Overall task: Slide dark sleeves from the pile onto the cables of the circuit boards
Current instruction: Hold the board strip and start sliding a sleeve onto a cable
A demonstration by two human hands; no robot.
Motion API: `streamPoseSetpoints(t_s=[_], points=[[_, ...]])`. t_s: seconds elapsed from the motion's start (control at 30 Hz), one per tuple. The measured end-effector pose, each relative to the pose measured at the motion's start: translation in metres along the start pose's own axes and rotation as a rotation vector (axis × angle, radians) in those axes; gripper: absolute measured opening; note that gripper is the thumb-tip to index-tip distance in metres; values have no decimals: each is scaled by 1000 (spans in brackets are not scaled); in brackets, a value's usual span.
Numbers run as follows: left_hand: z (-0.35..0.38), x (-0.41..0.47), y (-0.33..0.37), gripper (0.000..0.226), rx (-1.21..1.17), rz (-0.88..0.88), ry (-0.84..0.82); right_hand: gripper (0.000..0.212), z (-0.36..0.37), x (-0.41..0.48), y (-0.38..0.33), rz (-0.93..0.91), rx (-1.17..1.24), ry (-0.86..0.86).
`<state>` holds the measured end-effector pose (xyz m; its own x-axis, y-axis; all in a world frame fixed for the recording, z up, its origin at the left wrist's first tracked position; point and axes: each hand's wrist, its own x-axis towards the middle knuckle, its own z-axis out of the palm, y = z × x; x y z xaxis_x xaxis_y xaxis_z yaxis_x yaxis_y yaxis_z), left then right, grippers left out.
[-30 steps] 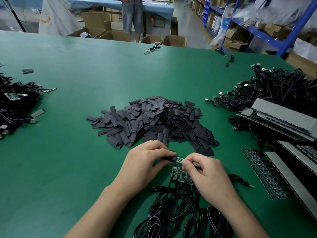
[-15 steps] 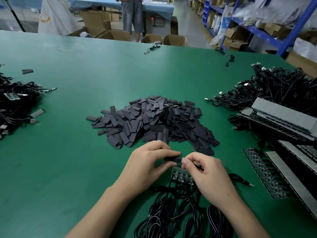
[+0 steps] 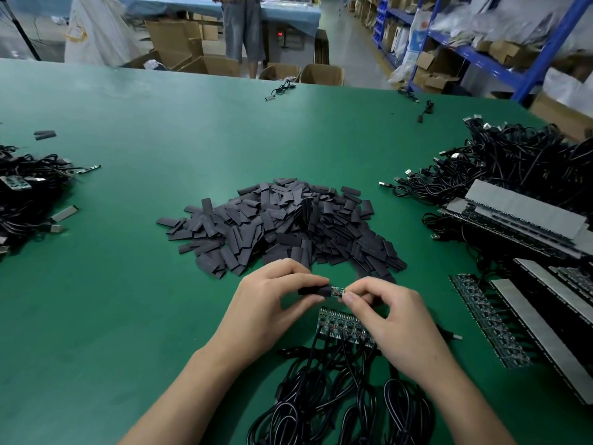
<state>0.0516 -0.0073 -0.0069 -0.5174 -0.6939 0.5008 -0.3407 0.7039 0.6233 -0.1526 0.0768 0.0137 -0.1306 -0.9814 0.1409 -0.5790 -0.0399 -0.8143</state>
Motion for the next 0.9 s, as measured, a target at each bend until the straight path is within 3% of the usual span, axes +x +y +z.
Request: streamPoseSetpoints(t_s=[0.53, 0.73, 0.9], points=[[1, 1, 5, 22, -15, 79, -27, 15, 5, 0, -2, 24, 28, -25], [-2, 4, 6, 32, -48, -74, 162, 18, 3, 0, -2, 40, 41, 9], [-1, 4, 6, 18, -127, -182, 227, 21, 3, 1, -3, 68, 113, 10]])
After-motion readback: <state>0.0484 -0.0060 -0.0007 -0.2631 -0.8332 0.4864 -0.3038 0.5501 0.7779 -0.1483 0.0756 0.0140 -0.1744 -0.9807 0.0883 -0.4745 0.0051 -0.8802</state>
